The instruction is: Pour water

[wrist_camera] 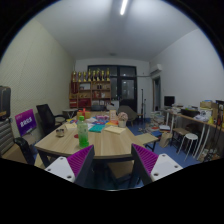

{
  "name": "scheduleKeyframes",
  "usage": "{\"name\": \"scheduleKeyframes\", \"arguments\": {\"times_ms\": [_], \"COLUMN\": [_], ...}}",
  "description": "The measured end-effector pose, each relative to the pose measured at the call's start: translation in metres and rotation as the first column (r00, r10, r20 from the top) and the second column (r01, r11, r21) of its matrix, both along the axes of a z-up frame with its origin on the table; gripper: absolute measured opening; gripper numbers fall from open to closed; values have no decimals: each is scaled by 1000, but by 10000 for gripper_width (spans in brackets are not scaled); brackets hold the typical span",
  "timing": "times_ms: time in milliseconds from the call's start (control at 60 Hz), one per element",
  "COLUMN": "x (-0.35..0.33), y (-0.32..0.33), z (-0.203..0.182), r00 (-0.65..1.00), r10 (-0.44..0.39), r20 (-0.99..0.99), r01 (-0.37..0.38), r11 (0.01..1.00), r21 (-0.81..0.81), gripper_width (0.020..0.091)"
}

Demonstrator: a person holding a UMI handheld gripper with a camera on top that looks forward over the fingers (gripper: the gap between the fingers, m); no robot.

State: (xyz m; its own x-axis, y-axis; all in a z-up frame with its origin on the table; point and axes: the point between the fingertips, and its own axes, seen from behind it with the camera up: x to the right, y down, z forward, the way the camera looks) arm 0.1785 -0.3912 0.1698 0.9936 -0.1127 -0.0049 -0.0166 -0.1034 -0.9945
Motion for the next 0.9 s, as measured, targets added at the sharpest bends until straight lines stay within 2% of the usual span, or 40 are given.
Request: {"name": "scheduleKeyframes", "arguments": {"times_ms": [200, 333, 533, 667, 800, 900], "x": [6, -3, -25, -55, -102, -128], "y": [-1, 10, 61, 127, 202, 257], "z": [-9, -12, -29, -54, -67, -71], "r00": [999, 1000, 997, 992, 987, 989], "r10": [-26, 3, 53, 99, 162, 141], "r20": [25, 2, -56, -74, -14, 33], "r01": [27, -3, -51, -97, -162, -143], "r11": [1000, 1000, 998, 995, 986, 989], "r21": [-7, 17, 36, 30, 32, 44], "gripper_width": [807, 809, 824, 823, 826, 816]}}
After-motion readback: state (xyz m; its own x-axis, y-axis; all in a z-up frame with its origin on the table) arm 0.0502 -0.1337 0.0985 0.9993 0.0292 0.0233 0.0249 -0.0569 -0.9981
